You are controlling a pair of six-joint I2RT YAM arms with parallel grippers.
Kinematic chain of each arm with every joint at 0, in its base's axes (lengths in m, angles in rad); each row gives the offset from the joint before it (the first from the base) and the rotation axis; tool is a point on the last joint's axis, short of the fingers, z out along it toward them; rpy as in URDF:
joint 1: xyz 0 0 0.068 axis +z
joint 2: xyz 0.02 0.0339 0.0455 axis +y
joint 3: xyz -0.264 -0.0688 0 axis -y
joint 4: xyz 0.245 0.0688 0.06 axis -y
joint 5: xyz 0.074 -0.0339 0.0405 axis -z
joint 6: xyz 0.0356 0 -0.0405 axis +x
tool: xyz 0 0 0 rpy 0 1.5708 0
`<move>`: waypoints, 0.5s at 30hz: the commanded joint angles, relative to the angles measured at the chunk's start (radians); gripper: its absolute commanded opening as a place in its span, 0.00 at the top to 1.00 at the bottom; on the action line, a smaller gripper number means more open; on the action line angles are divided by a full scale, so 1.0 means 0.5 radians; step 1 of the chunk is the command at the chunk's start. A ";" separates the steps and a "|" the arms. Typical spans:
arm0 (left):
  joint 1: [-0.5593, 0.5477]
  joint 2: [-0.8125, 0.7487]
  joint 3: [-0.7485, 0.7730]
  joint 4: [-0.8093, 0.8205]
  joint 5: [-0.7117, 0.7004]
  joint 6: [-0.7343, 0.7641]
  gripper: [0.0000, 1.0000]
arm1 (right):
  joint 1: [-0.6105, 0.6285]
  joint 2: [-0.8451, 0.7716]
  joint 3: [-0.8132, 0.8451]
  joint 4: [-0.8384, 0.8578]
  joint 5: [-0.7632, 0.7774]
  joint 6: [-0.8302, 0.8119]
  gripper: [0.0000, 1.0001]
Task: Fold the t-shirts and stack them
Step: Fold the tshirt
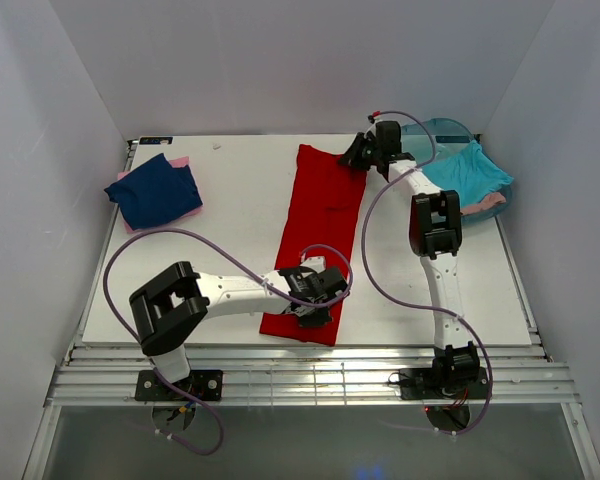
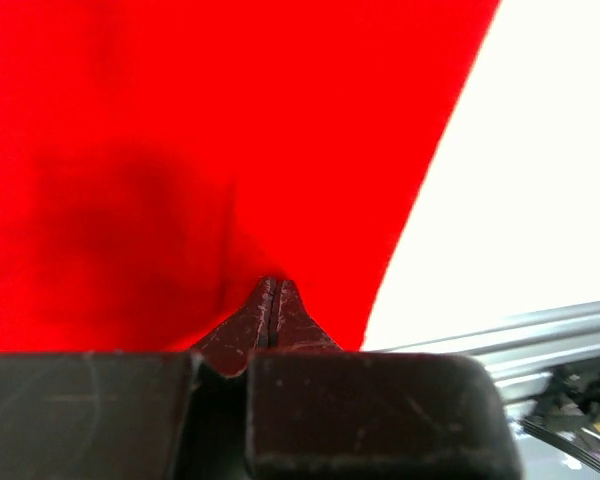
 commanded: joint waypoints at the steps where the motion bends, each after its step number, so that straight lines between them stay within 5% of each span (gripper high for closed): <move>1: -0.020 0.002 0.100 0.109 0.042 0.061 1.00 | -0.027 -0.140 -0.028 0.278 -0.134 -0.002 0.88; 8: -0.036 0.026 0.140 0.211 0.085 0.101 1.00 | -0.027 -0.505 -0.175 0.193 -0.061 -0.281 0.85; 15: -0.048 -0.185 0.107 0.168 -0.212 0.208 1.00 | 0.080 -1.449 -1.022 0.016 0.331 -0.622 0.68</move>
